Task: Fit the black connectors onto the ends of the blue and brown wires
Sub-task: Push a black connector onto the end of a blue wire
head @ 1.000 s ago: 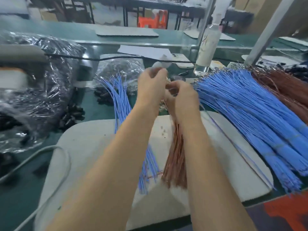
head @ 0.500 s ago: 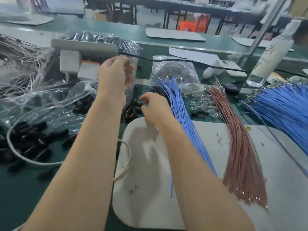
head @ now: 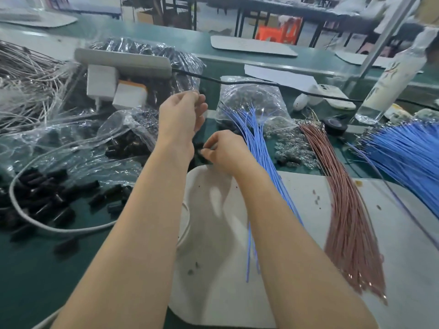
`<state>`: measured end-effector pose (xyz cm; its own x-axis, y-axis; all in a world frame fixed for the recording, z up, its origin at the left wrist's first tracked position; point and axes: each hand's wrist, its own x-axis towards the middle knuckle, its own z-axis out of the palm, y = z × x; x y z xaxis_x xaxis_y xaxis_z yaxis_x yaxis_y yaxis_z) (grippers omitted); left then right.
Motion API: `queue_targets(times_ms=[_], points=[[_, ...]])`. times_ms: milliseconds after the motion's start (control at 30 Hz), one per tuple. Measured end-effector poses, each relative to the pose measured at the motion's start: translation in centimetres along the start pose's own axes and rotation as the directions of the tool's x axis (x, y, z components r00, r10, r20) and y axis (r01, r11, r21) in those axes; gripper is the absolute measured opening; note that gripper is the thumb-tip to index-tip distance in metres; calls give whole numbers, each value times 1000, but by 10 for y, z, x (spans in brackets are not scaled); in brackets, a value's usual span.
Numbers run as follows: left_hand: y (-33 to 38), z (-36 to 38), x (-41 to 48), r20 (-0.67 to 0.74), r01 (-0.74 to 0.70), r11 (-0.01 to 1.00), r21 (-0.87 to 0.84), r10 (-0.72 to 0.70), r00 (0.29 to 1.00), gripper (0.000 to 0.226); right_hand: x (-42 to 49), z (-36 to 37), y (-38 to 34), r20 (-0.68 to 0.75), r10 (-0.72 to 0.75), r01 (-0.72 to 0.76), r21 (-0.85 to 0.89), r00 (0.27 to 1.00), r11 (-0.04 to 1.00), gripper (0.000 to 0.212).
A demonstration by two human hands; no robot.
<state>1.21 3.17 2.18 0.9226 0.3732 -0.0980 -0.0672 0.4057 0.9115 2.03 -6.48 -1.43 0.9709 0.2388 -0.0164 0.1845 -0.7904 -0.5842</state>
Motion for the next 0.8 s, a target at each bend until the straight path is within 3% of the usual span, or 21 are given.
queue_targets(times_ms=[100, 200, 267, 400, 533, 600, 667, 733, 800], points=[[-8, 7, -5, 5, 6, 999, 41, -7, 1000, 10, -5, -13, 11, -53, 49, -42, 125, 997, 991, 13], [-22, 21, -11, 14, -17, 995, 100, 15, 1000, 9, -13, -35, 22, -215, 84, -10, 321, 973, 947, 9], [-35, 32, -18, 92, 0, 986, 170, -16, 996, 7, -20, -52, 32, -307, 124, 35, 467, 944, 884, 11], [-62, 53, -38, 305, 20, 964, 265, -103, 947, 12, -41, -67, 59, -373, 158, 36, 462, 914, 886, 19], [-79, 58, -47, 229, 68, 980, 187, -111, 967, 11, -54, -64, 77, -340, 196, -2, 496, 920, 868, 12], [-84, 53, -47, 77, 46, 993, 107, -54, 996, 9, -55, -54, 79, -387, 140, -14, 311, 912, 950, 14], [-86, 47, -44, -39, -16, 999, 46, 18, 999, 10, -56, -36, 76, -377, 46, -41, 22, 925, 999, 21], [-86, 44, -41, -93, -43, 999, -14, 41, 995, 12, -54, -21, 69, -314, 43, -118, -223, 949, 968, 38], [-86, 44, -39, -100, -46, 999, -8, 45, 994, 8, -51, -14, 65, -315, 51, -155, -314, 948, 937, 42]])
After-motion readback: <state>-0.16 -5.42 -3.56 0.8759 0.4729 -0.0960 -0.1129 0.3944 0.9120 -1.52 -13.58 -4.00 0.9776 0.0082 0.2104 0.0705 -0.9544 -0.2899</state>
